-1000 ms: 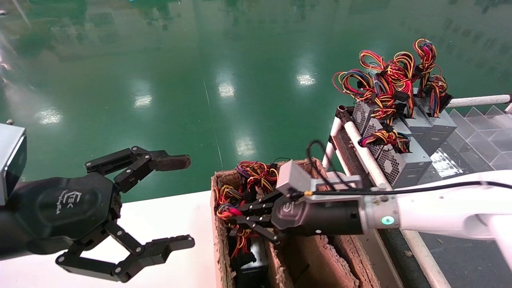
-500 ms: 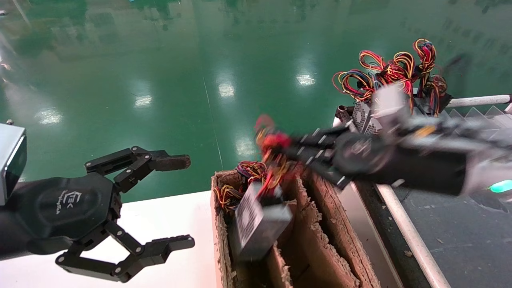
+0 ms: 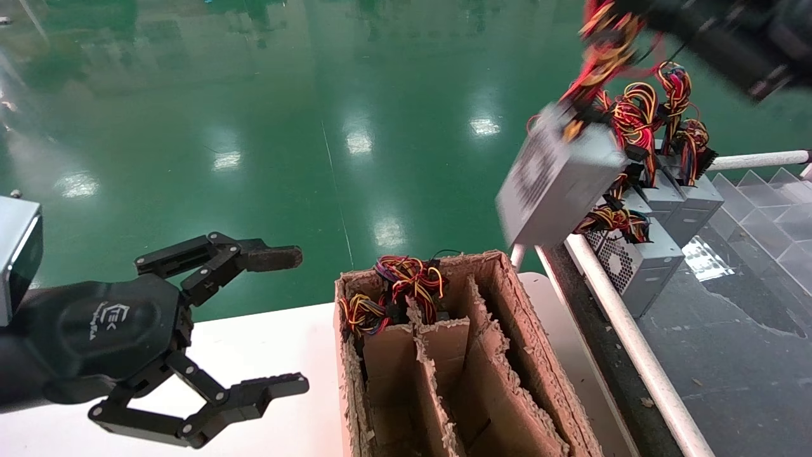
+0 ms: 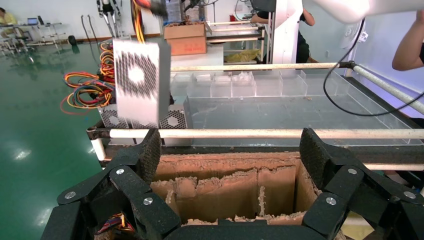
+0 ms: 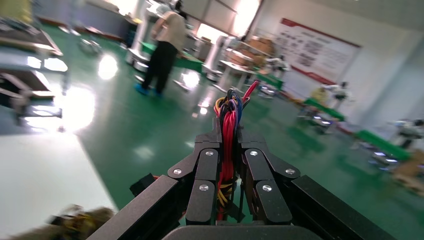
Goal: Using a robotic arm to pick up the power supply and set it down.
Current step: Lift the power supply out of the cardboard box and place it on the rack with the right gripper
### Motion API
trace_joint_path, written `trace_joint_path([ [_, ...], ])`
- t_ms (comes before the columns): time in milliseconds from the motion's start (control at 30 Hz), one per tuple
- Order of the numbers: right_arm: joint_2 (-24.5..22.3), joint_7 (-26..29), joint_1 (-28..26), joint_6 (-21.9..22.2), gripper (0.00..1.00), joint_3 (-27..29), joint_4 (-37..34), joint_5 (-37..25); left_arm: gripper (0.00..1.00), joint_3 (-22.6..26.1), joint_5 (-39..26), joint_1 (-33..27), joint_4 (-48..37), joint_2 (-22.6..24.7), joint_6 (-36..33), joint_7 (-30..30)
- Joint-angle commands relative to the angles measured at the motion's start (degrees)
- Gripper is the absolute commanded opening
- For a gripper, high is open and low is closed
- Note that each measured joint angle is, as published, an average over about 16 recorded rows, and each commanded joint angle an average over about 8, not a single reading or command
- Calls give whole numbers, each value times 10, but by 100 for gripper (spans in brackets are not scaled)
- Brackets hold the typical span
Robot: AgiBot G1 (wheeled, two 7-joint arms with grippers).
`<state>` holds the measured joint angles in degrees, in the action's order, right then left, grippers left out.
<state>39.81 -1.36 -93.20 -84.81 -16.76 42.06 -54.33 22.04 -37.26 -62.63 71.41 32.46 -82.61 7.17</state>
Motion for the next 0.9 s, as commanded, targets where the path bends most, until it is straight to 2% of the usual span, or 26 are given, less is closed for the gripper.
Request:
trace_joint_path([
  [33,-12,-7,-25,0,0,2,-14,-9,100,0,0,0,0,0,0,0],
  [300,-61,-38,-128,-23,0,-3,-95,-53,100,0,0,0,0,0,0,0],
  [467,-89,-56,-172,-39,0,-17,-138,-87,100,0,0,0,0,0,0,0],
  [700,-122,-86,-206,-42,0,-43,-191,-140,100,0,0,0,0,0,0,0],
  [900,-138,-114,-209,-39,0,-65,-246,-177,100,0,0,0,0,0,0,0],
])
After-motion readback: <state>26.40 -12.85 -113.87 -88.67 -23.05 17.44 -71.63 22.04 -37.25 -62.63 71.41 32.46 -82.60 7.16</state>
